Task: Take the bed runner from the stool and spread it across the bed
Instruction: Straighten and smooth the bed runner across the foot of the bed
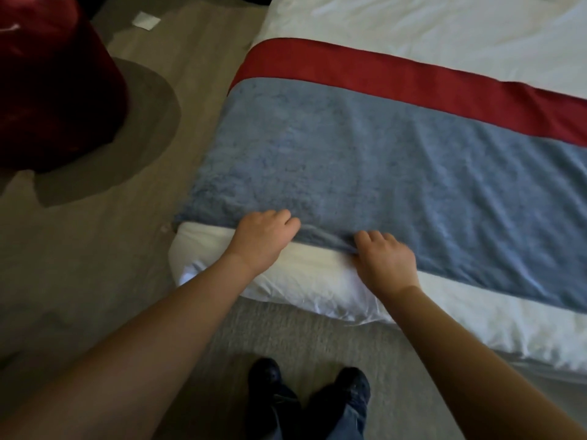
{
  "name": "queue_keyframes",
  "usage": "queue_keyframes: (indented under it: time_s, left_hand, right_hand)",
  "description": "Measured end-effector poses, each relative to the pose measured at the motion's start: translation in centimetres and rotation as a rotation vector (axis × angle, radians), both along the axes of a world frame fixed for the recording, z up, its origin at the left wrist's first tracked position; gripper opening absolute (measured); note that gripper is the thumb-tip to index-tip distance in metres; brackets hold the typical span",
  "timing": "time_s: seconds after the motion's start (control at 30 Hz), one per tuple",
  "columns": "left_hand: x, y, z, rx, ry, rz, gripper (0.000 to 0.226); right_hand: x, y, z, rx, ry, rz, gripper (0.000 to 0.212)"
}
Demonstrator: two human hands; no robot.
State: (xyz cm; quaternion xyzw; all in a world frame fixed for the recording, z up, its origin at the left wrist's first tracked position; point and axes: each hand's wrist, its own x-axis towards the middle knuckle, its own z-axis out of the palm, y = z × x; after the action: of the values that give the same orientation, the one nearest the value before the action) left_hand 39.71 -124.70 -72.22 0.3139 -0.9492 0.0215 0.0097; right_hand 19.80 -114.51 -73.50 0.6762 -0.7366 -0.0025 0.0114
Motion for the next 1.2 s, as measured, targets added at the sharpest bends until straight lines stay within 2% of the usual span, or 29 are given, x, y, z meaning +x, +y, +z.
queue_keyframes:
  time_s: [0.1, 0.23, 0.33, 0.47, 0.63, 0.73, 0.9, 1.0, 1.13, 1.2]
  left_hand:
    - [1.0, -0.6, 0.2, 0.024, -0.003, 0.018, 0.037]
    - [2.2, -0.8, -0.1, -0.015, -0.101, 0.022, 0.037]
    - [1.4, 0.2, -0.2, -0.059, -0.054, 0.009, 0.026]
    - [-2.2, 2.4, -0.8, -0.108, 0.045, -0.056, 0.010]
    - [-9.6, 4.9, -1.2, -0.113, 0.126, -0.151, 0.005]
    - [-12.2, 5.9, -1.3, -0.175, 0.137, -0.222, 0.011]
    - [-12.3, 6.7, -1.7, -0.149, 0.091, -0.161, 0.011]
    - [-13.3, 7.4, -1.5, -0.095, 0.060, -0.089, 0.009]
    - [-17.1, 9.6, -1.5, -0.043, 0.083, -0.106, 0.003]
    - [-20.3, 11.2, -1.5, -0.027, 0.105, -0.137, 0.007]
  right_hand:
    - [0.8, -0.1, 0.2, 0.008, -0.033, 0.067, 0.039]
    - [1.0, 0.0, -0.2, -0.058, -0.045, 0.114, 0.039]
    - [0.2, 0.5, -0.7, -0.113, -0.025, 0.147, 0.034]
    - [-2.8, 2.9, -1.2, -0.238, 0.005, 0.141, 0.029]
    - [-9.8, 6.8, -1.3, -0.204, 0.061, -0.015, 0.030]
    - [-12.0, 8.3, -1.7, -0.183, 0.077, 0.005, 0.031]
    - [-11.4, 8.5, -2.0, -0.140, 0.020, 0.021, 0.030]
    - [-12.2, 8.5, -1.9, -0.185, 0.022, 0.055, 0.032]
    - [-16.3, 10.8, -2.0, -0.280, 0.037, 0.070, 0.019]
    - [-19.5, 12.6, -2.1, -0.297, 0.044, 0.029, 0.012]
